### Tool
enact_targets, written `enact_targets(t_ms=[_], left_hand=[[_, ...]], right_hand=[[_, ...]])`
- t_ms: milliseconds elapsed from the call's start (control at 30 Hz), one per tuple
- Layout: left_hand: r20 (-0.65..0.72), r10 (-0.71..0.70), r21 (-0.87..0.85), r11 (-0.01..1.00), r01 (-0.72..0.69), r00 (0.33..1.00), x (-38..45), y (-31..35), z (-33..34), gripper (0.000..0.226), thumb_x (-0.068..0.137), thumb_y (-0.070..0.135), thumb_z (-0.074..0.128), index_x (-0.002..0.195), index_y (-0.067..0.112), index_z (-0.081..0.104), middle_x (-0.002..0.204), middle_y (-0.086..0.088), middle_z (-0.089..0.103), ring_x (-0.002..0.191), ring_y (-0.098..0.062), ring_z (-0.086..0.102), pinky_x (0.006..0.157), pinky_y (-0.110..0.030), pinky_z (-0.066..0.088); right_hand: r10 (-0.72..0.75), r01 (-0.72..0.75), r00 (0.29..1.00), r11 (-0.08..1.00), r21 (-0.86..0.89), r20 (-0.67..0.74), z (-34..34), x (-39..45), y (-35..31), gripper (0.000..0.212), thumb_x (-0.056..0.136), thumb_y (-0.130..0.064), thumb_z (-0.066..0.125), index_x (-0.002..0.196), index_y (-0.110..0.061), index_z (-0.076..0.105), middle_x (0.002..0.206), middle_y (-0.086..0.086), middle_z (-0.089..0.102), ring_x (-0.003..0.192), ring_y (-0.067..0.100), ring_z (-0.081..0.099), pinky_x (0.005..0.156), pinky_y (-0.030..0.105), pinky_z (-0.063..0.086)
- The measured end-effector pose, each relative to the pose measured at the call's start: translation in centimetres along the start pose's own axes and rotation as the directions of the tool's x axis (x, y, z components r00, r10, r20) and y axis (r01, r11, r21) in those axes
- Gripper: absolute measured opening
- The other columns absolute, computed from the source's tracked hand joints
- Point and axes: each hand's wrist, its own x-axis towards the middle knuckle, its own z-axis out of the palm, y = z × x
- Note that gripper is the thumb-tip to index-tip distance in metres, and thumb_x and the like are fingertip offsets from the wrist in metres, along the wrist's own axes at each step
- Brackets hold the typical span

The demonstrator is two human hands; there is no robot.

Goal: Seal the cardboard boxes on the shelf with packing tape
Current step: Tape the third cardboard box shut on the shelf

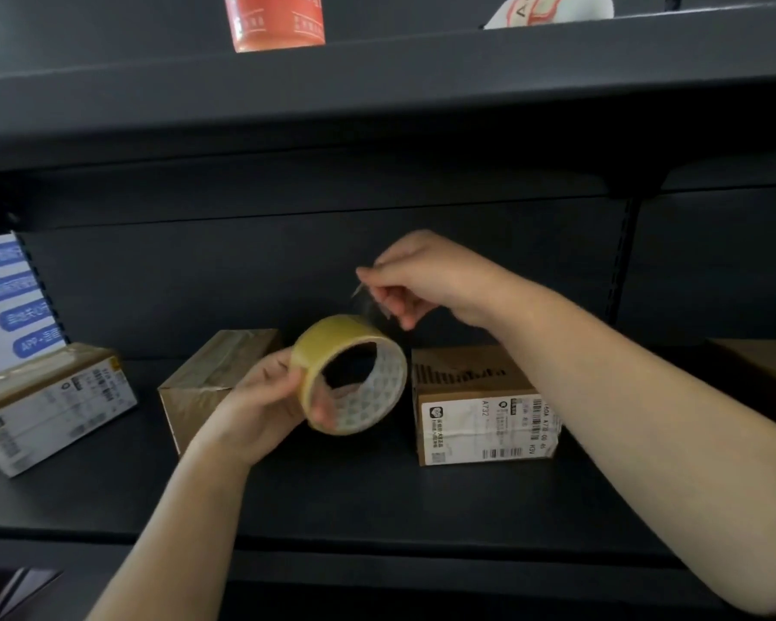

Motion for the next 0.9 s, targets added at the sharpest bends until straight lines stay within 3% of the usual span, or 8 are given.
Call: enact_targets(t_ms=[67, 100, 200, 267, 367, 500, 700, 900], left_hand=[[-0.001, -0.018, 0.037, 0.999, 0.018, 1.000, 0.5, 1.9, -0.5, 0.020, 0.084, 0.033, 0.065, 0.087, 0.015, 0.071, 0.060, -0.001, 0.070, 0.061, -0.014, 0.068, 0.101, -0.040, 0.045], [-0.015, -0.056, 0.105, 0.993, 0.057, 0.998, 0.9, 3.3, -0.7, 0.022, 0.079, 0.036, 0.071, 0.086, 0.015, 0.072, 0.056, -0.002, 0.069, 0.058, -0.014, 0.067, 0.094, -0.038, 0.049], [-0.118, -0.212, 0.246, 0.940, 0.235, 0.970, 2.4, 6.5, -1.5, 0.035, 0.055, 0.045, 0.086, 0.071, 0.017, 0.073, 0.043, -0.001, 0.059, 0.039, -0.010, 0.057, 0.048, -0.022, 0.052], [-0.281, -0.302, 0.295, 0.876, 0.381, 0.911, 3.8, 7.6, -1.3, 0.044, 0.040, 0.055, 0.087, 0.057, 0.019, 0.070, 0.038, 0.002, 0.049, 0.033, -0.007, 0.047, 0.038, -0.018, 0.042], [-0.414, -0.376, 0.479, 0.684, 0.550, 0.829, 6.0, 7.6, -0.2, 0.042, 0.044, 0.061, 0.079, 0.057, 0.021, 0.071, 0.040, 0.007, 0.046, 0.040, -0.009, 0.043, 0.038, -0.018, 0.037], [-0.527, -0.395, 0.656, 0.373, 0.656, 0.752, 7.5, 5.8, 0.6, 0.034, 0.065, 0.054, 0.074, 0.060, 0.020, 0.074, 0.052, 0.008, 0.064, 0.065, -0.014, 0.062, 0.056, -0.025, 0.043], [-0.539, -0.343, 0.664, 0.388, 0.639, 0.769, 8.4, 5.1, 0.0, 0.023, 0.075, 0.049, 0.069, 0.078, 0.027, 0.074, 0.072, 0.002, 0.073, 0.073, -0.014, 0.065, 0.057, -0.025, 0.048], [-0.466, -0.394, 0.743, 0.311, 0.592, 0.792, 9.8, 4.2, 0.5, 0.005, 0.073, 0.034, 0.074, 0.075, 0.029, 0.076, 0.069, 0.013, 0.073, 0.065, -0.002, 0.067, 0.060, -0.020, 0.047]], right_hand=[[0.026, -0.026, 1.000, 0.998, -0.051, 0.000, -1.2, -0.6, 0.7, 0.031, 0.091, -0.024, 0.057, 0.062, -0.011, 0.058, 0.045, -0.002, 0.049, 0.039, 0.008, 0.047, 0.044, 0.018, 0.044], [0.037, -0.038, 0.999, 0.998, -0.059, -0.014, -1.8, -0.9, 1.1, 0.031, 0.090, -0.024, 0.058, 0.062, -0.012, 0.058, 0.043, -0.004, 0.048, 0.039, 0.008, 0.047, 0.045, 0.018, 0.045], [0.088, -0.081, 0.981, 0.996, 0.046, -0.172, -4.0, -1.9, 2.9, 0.028, 0.089, -0.026, 0.060, 0.063, -0.014, 0.058, 0.042, -0.005, 0.045, 0.041, 0.009, 0.045, 0.051, 0.022, 0.047], [0.157, -0.135, 0.957, 0.985, 0.108, -0.244, -5.3, -2.6, 4.5, 0.026, 0.088, -0.026, 0.061, 0.064, -0.014, 0.059, 0.042, -0.006, 0.047, 0.039, 0.008, 0.046, 0.053, 0.025, 0.048], [0.261, -0.243, 0.941, 0.964, 0.107, -0.214, -6.4, -3.8, 6.9, 0.026, 0.086, -0.025, 0.063, 0.064, -0.012, 0.060, 0.039, -0.005, 0.046, 0.037, 0.008, 0.045, 0.048, 0.023, 0.045], [0.354, -0.330, 0.906, 0.934, 0.137, -0.230, -8.4, -5.3, 9.0, 0.027, 0.084, -0.024, 0.066, 0.062, -0.010, 0.059, 0.039, -0.005, 0.045, 0.036, 0.008, 0.044, 0.051, 0.026, 0.046], [0.436, -0.441, 0.874, 0.897, 0.025, -0.213, -9.3, -7.1, 10.7, 0.026, 0.085, -0.029, 0.064, 0.065, -0.012, 0.060, 0.039, -0.006, 0.045, 0.035, 0.007, 0.045, 0.050, 0.026, 0.046], [0.490, -0.506, 0.849, 0.862, -0.038, -0.199, -9.4, -7.4, 11.3, 0.028, 0.086, -0.028, 0.064, 0.064, -0.010, 0.059, 0.035, -0.010, 0.042, 0.037, 0.007, 0.042, 0.052, 0.026, 0.044]])
